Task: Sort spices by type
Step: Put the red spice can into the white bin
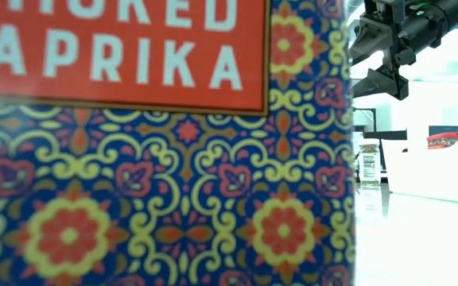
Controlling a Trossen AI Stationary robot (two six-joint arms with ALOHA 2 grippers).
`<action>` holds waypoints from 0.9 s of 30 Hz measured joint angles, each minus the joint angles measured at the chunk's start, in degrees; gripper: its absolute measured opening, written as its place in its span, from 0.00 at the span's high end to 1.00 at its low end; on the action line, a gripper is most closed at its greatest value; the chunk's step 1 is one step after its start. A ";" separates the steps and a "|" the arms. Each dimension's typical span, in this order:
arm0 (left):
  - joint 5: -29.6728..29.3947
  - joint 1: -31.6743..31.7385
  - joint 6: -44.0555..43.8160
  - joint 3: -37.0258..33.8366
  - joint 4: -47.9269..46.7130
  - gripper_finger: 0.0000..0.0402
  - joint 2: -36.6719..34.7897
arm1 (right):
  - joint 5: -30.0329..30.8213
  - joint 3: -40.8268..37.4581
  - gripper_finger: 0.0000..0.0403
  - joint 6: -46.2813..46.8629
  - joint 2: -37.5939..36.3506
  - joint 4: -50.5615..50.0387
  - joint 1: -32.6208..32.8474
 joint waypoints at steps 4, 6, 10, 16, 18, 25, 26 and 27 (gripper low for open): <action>-1.96 0.00 -1.93 4.09 1.52 0.76 0.00 | 0.00 0.00 0.23 -1.69 -0.01 -1.09 0.00; -2.66 -0.14 -2.31 5.71 3.38 0.76 -0.02 | 0.00 -0.02 0.23 -4.00 0.00 -2.13 -0.03; -2.89 -1.27 -1.53 6.51 8.89 0.76 -0.01 | 0.00 -0.02 0.23 -9.38 -0.01 -1.97 -0.12; -3.89 -3.96 3.09 6.51 10.23 0.76 1.66 | -0.02 -0.02 0.23 -17.30 0.01 -0.93 1.24; -3.81 -5.15 5.31 6.51 9.86 0.76 2.46 | -0.01 -0.02 0.23 -19.94 0.01 0.35 1.94; -7.49 -10.24 14.38 6.51 13.90 0.76 6.31 | 1.25 -0.02 0.23 -21.24 0.15 6.33 5.53; -8.18 -10.86 16.45 6.51 16.37 0.76 6.67 | 2.36 0.01 0.23 -20.52 0.38 7.10 6.31; -8.10 -11.35 18.61 6.51 18.75 0.76 7.05 | 3.50 0.30 0.23 -19.69 0.66 7.21 7.04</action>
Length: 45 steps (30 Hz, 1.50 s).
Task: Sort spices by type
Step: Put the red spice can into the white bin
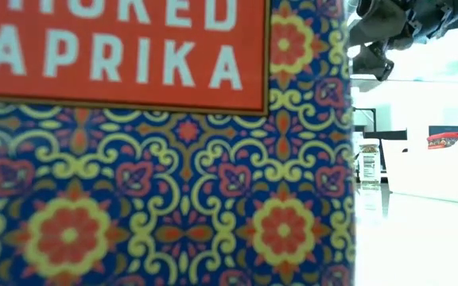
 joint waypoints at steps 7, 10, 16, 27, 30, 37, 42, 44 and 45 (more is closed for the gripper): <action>7.95 -1.74 9.48 -7.72 17.88 0.76 -2.47 | 6.30 7.71 0.23 1.22 8.20 -0.11 3.99; 10.73 -2.41 8.03 -14.17 24.69 0.76 -6.29 | 6.97 13.29 0.23 1.22 14.18 -1.18 4.03; 10.75 -5.05 6.98 -25.85 41.39 0.76 -15.87 | 6.13 32.02 0.23 1.24 29.22 -15.39 1.53; 10.79 -10.72 4.81 -31.68 46.07 0.77 -25.22 | -1.98 68.79 0.23 -1.02 60.45 -47.44 -4.22; 10.78 -11.88 4.77 -31.74 45.73 0.77 -25.48 | -5.77 74.56 0.23 -2.07 65.55 -47.51 -4.87; 10.77 -14.13 4.39 -31.74 44.67 0.77 -25.28 | -6.50 80.09 0.23 -4.18 72.24 -49.22 -5.62; 10.76 -14.62 2.71 -31.76 42.09 0.77 -25.28 | -6.54 80.06 0.23 -4.90 76.03 -50.24 -5.54; 10.76 -14.62 1.80 -31.76 41.26 0.77 -25.28 | -6.65 80.06 0.23 -5.01 77.15 -51.56 -5.42; 10.75 -14.62 1.52 -31.76 41.10 0.77 -25.28 | -6.65 80.06 0.23 -5.01 77.73 -52.29 -5.39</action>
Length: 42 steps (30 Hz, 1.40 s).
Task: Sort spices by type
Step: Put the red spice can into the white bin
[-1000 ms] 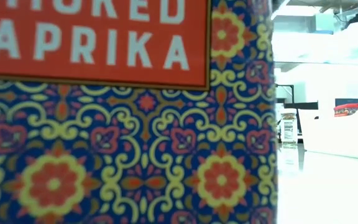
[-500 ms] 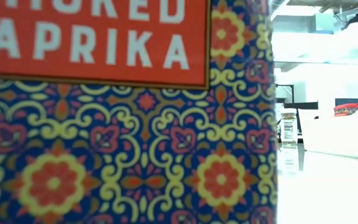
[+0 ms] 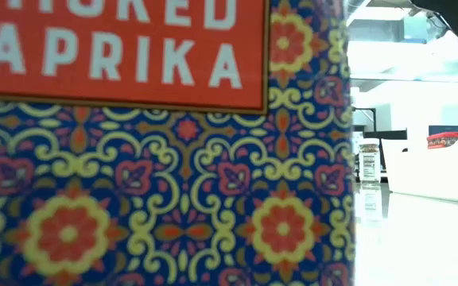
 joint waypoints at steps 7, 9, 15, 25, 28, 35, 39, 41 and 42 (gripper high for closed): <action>-0.01 0.00 -0.15 0.00 -0.04 0.77 0.00 | -2.51 -0.07 0.23 -2.35 3.18 -2.79 -0.14; -0.01 0.00 -0.15 0.00 -0.06 0.77 0.00 | -2.97 -0.09 0.26 -2.73 3.21 -2.59 -0.09; -0.01 0.00 -0.15 0.00 -0.06 0.77 0.00 | -2.97 -0.04 0.41 -5.47 2.47 -0.97 -0.05; -0.01 0.00 -0.12 0.00 -0.10 0.77 0.00 | 1.13 1.14 0.41 -6.73 -7.78 -3.05 -0.29; -0.04 0.01 -0.12 0.00 -0.25 0.77 -0.02 | 2.46 1.14 0.41 -6.34 -14.18 -5.21 0.09; -0.04 0.02 -0.12 0.00 -0.41 0.77 -0.02 | 2.85 1.22 0.41 -3.82 -27.58 -15.97 4.24; -0.04 0.02 -0.12 0.00 -0.41 0.77 -0.02 | 2.25 -0.16 0.41 0.91 -31.44 -28.28 9.14; -0.04 0.02 -0.11 0.00 -0.44 0.77 -0.02 | 1.59 -3.87 0.41 2.63 -35.06 -25.17 12.27; -0.04 0.02 -0.12 0.00 -0.51 0.77 -0.02 | 1.47 -5.25 0.41 3.68 -35.87 -25.57 13.78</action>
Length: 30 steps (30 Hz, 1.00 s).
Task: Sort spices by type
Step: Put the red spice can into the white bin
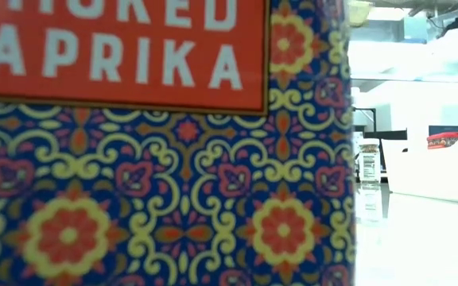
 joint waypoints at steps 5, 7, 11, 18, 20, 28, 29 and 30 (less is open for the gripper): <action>-0.40 0.00 0.01 0.00 -0.43 0.77 0.00 | 2.54 -9.89 0.41 6.95 -4.40 -0.10 6.49; -0.51 0.02 0.02 0.00 -0.53 0.77 0.00 | 3.06 -14.76 0.41 10.47 -6.42 -1.12 8.21; -0.87 0.02 0.02 0.00 -0.64 0.77 0.00 | 3.07 -26.43 0.41 13.93 -11.89 -0.42 11.55; -2.21 0.02 0.04 0.00 -0.64 0.77 0.00 | 3.02 -43.62 0.41 15.27 -20.98 7.08 14.65; -2.33 0.02 0.04 0.00 -0.66 0.77 0.00 | 2.90 -47.80 0.41 15.23 -22.83 9.80 15.19; -2.31 0.02 -0.03 0.00 -0.66 0.77 0.00 | 2.55 -60.52 0.41 15.16 -29.13 16.88 16.91; -2.29 0.02 -0.23 0.00 -0.66 0.77 0.00 | 2.03 -61.76 0.41 15.14 -29.55 17.35 16.90; -2.27 0.02 -0.51 0.00 -0.67 0.77 0.00 | 1.54 -62.96 0.41 15.14 -29.86 17.74 16.90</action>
